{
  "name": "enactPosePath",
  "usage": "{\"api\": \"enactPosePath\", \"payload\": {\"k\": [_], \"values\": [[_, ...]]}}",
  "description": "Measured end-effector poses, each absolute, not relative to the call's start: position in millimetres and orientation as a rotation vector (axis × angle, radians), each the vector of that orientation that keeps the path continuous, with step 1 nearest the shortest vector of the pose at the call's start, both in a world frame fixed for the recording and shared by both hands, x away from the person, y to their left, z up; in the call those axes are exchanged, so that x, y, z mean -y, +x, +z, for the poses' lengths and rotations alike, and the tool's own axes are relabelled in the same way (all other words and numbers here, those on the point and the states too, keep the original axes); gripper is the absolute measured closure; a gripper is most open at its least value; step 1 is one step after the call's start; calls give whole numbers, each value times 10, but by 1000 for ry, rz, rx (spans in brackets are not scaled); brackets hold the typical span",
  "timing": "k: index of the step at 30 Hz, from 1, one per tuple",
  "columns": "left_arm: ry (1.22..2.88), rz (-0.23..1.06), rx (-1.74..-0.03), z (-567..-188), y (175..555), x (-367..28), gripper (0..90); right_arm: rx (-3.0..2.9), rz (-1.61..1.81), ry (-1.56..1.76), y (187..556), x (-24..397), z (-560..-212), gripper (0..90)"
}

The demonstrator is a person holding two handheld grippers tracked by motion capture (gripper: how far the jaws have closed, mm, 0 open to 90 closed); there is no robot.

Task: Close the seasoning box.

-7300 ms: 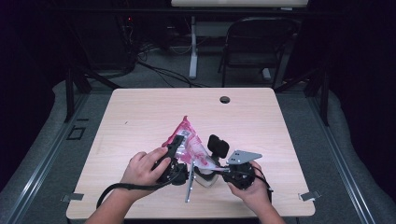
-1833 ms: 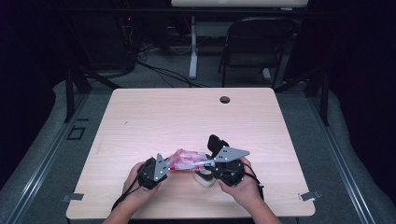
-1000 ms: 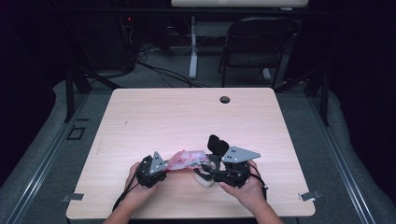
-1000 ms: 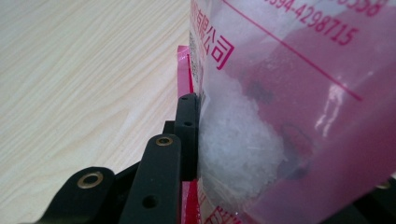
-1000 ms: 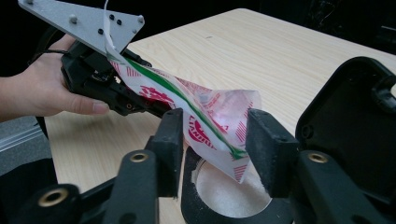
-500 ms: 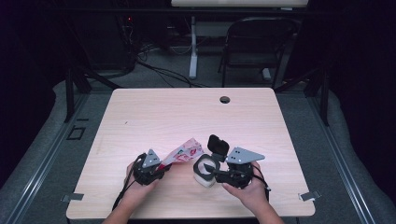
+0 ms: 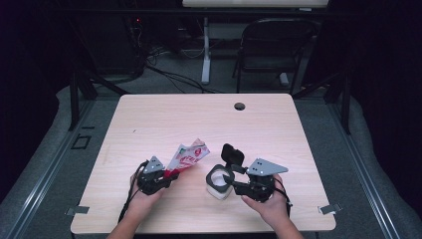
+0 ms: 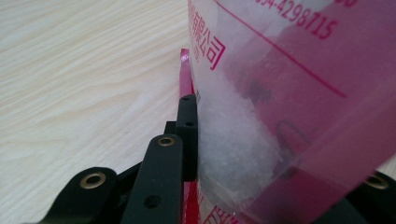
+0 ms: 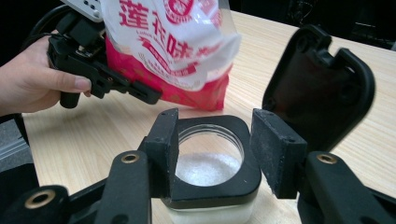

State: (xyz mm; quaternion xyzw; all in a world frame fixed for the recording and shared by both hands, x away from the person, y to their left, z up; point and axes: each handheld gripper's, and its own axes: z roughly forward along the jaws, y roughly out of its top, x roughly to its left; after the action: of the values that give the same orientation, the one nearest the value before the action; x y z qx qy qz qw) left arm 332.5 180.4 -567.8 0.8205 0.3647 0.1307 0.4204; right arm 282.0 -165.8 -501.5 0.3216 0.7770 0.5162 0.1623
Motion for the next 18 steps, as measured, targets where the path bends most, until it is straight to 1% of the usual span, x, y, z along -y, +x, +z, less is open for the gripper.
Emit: {"api": "enactPosePath", "payload": {"k": [4,10,13,18], "values": [[2023,333,-953,-5654,3349,-1900,767,-2205,1476,942,2825,1703,-5030,524],[1956,375,-1022,-5597,3368,-2060,767,-2185,1488,958,2829,1743,-5028,524],[1914,408,-1096,-5550,3385,-2230,767,-2178,1493,965,2840,1758,-5031,524],[1876,443,-1162,-5528,3401,-2419,767,-2177,1485,970,2844,1772,-5045,524]]}}
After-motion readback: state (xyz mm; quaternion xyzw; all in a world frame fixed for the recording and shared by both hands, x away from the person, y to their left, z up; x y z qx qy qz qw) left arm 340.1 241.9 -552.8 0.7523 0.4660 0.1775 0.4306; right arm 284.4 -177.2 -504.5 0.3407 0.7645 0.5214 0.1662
